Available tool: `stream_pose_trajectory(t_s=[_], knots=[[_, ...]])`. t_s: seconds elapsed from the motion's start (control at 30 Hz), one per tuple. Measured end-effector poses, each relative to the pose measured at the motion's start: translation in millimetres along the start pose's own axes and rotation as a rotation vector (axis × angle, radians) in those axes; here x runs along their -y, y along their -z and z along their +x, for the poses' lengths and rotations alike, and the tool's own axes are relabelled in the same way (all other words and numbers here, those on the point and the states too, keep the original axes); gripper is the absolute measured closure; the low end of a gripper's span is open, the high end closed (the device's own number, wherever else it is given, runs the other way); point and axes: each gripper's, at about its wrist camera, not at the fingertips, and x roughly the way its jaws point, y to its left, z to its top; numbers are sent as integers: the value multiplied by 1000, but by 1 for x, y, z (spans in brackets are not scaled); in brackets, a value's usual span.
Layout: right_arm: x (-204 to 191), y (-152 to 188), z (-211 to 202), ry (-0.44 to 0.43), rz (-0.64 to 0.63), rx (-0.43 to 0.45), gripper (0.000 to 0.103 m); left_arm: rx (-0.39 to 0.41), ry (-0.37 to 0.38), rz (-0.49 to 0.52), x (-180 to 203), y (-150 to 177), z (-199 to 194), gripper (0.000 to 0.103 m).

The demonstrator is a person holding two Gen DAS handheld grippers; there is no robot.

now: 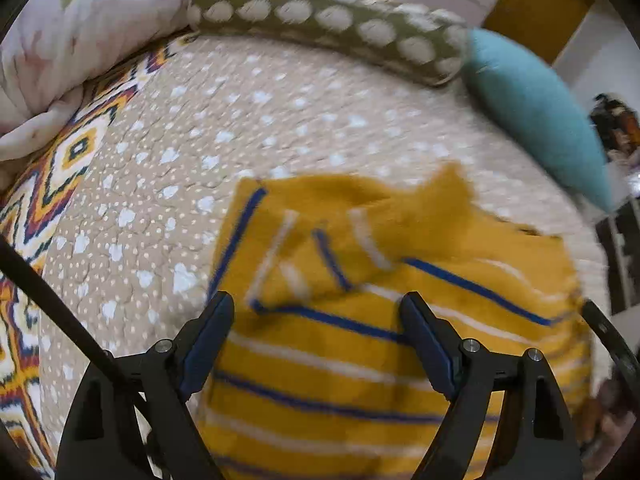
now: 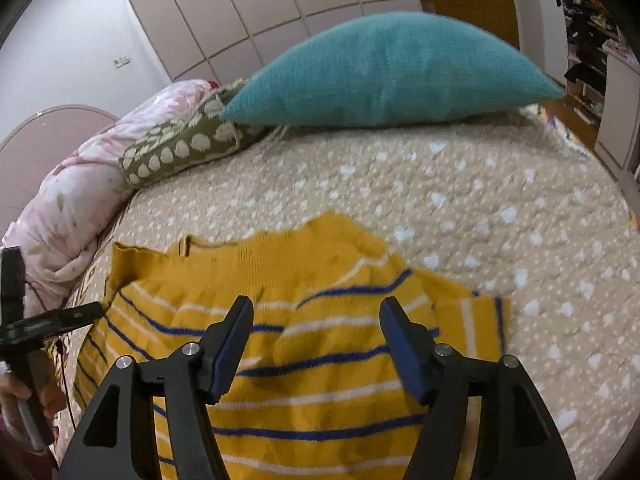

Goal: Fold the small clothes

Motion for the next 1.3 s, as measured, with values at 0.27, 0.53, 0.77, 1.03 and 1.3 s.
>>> stream_pose_trajectory(t_s=[0.27, 0.53, 0.77, 1.03, 1.3], knots=[[10, -17, 37, 70, 17, 6, 33, 14, 9, -146, -43, -32, 18, 19], [1, -20, 43, 169, -41, -7, 33, 72, -36, -89, -30, -18, 4, 19], [-18, -1, -13, 100, -91, 11, 32, 156, -81, -35, -22, -2, -36, 19], [-30, 25, -28, 7, -56, -30, 31, 199, -109, 37, -10, 26, -69, 19], [-47, 46, -38, -24, -89, -50, 31, 206, -106, 74, 5, 50, -77, 19]])
